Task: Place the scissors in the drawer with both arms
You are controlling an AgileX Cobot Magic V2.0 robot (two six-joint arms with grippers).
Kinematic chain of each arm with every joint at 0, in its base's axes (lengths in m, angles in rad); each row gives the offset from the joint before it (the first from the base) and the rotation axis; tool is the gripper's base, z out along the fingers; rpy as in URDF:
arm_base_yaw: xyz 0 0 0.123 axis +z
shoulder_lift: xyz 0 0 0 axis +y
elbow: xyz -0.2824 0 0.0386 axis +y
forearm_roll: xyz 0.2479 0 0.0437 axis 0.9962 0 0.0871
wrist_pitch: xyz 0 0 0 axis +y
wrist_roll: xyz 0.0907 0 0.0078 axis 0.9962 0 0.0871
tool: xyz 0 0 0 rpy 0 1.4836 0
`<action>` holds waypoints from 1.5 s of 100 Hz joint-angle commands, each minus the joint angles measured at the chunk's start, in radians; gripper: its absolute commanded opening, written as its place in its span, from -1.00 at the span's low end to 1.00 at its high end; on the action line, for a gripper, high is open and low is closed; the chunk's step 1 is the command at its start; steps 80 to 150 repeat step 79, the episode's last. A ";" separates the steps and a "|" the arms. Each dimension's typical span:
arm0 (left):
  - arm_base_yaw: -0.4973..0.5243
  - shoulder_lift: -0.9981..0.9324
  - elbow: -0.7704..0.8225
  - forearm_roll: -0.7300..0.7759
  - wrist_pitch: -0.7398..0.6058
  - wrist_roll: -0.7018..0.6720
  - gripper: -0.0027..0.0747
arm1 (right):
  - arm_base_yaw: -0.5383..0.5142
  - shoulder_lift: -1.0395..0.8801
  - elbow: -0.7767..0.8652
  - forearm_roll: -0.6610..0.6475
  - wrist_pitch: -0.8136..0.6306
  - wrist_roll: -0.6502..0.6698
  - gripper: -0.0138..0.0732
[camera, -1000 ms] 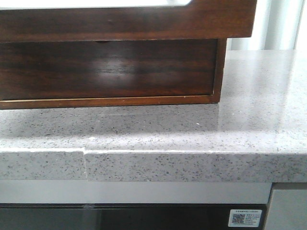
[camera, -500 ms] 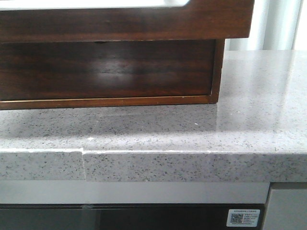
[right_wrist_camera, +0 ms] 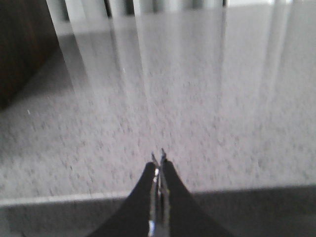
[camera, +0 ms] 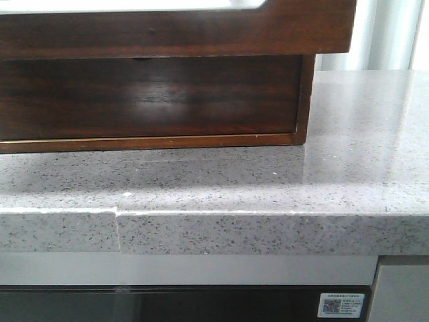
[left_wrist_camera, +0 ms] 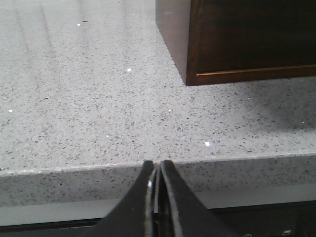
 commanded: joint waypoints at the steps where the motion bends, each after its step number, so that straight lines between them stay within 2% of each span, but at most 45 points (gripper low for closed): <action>1: -0.001 -0.032 0.025 -0.009 -0.036 -0.001 -0.98 | -0.008 -0.017 0.008 0.009 -0.002 -0.034 -0.82; 150: -0.001 -0.032 0.025 -0.009 -0.036 -0.001 -0.98 | -0.008 -0.019 0.008 0.014 0.027 -0.052 -0.82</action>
